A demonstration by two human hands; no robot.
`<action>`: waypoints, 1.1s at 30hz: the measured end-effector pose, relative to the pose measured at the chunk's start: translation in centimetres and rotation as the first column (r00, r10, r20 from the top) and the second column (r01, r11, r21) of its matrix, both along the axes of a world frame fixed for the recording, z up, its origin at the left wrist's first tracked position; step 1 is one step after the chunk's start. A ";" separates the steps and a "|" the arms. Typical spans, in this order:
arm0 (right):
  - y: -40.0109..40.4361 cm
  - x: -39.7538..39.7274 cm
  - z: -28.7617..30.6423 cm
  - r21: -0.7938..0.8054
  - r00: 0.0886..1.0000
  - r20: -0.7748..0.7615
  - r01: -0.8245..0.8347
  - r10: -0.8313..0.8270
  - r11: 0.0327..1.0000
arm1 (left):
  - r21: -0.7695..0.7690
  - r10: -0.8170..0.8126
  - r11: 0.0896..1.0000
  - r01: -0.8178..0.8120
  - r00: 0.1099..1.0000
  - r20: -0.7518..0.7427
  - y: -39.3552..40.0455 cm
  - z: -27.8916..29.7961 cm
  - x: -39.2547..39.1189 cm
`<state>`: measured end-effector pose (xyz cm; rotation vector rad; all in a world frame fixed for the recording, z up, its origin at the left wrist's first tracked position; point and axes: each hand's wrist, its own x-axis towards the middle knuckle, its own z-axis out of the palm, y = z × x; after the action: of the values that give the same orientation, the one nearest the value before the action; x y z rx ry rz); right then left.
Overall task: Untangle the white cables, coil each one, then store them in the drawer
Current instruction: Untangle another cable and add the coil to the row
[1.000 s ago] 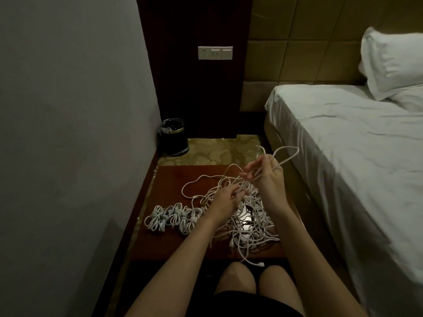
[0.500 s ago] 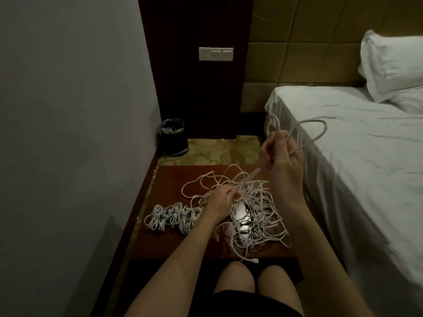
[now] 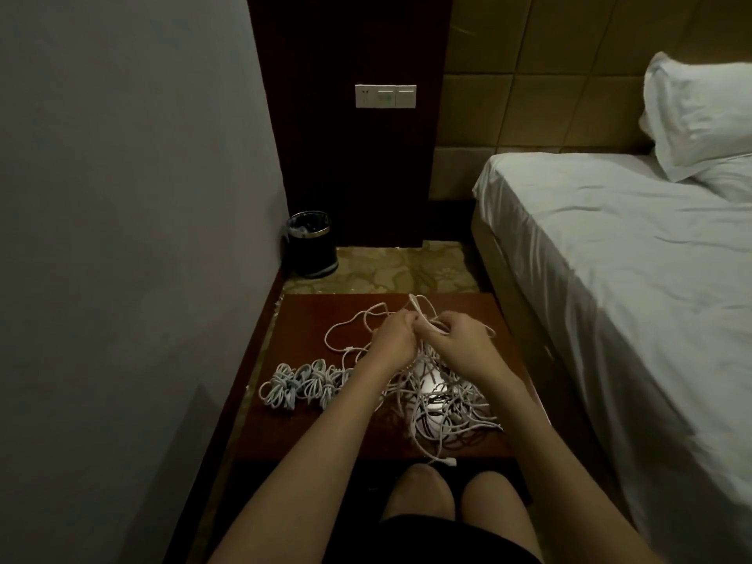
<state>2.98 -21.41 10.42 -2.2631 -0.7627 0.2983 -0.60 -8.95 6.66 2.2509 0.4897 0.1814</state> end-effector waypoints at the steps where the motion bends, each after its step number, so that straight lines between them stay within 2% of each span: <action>1: 0.2 0.1 0.0 -0.027 1.000 0.028 0.012 -0.012 1.000 | -0.004 -0.008 1.000 0.008 1.000 0.027 0.1 0.1 -0.2; 3: 0.3 0.3 -0.3 -0.063 0.999 0.005 -0.035 0.035 0.997 | -0.016 -0.008 1.000 0.009 0.996 0.087 0.3 0.3 -0.6; 4: 0.4 0.1 -0.3 -0.038 0.996 -0.065 -0.069 0.067 0.997 | -0.029 -0.001 1.000 0.004 0.995 0.100 0.3 0.3 -0.8; 6: 0.3 -0.2 -0.3 0.115 0.954 -0.280 -0.079 0.109 0.990 | -0.045 0.025 0.999 -0.020 0.995 0.101 -0.1 0.3 -1.2; 8: 0.0 -0.2 0.2 0.318 0.859 -0.484 -0.007 0.169 0.948 | -0.062 0.053 0.997 -0.047 0.993 0.103 -0.4 -0.3 -1.8; 11: -0.6 0.3 1.8 0.536 0.728 -0.637 0.180 0.255 0.825 | -0.107 0.080 0.992 -0.064 0.986 0.147 -0.6 -2.4 -3.1; 13: -0.7 0.4 3.4 0.593 0.749 -0.604 0.193 0.273 0.781 | -0.100 0.084 0.992 -0.071 0.988 0.131 -0.6 -4.3 -4.0; 17: -0.4 -0.3 6.2 0.625 0.893 -0.385 0.069 0.231 0.778 | -0.091 0.088 0.992 -0.083 0.995 0.054 -1.4 -5.7 -4.1; 22: -0.9 -0.9 6.6 0.756 0.939 -0.329 0.197 0.102 0.624 | -0.029 0.145 0.989 -0.144 0.988 0.052 -0.9 -5.4 -3.7; 25: -1.1 -1.3 6.6 0.764 0.957 -0.289 0.213 0.027 0.609 | -0.019 0.188 0.982 -0.187 0.980 0.068 -0.7 -5.5 -3.5; 27: -1.1 -0.9 6.4 0.740 0.960 -0.280 0.218 -0.003 0.636 | -0.109 0.227 0.971 -0.215 0.967 0.119 -0.7 -5.0 -3.3; 30: -1.4 1.0 5.0 0.615 0.957 -0.287 0.219 -0.044 0.757 | -0.259 0.261 0.943 -0.207 0.946 0.195 -0.5 -3.5 -3.0; 33: -1.6 2.5 3.3 0.417 0.945 -0.323 0.184 -0.044 0.890 | -0.372 0.224 0.911 -0.177 0.970 0.089 0.0 -1.2 -2.4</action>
<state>5.52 -22.99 13.76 -1.7659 -0.4703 0.3666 -3.01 -8.92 5.46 1.8143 0.6302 0.3154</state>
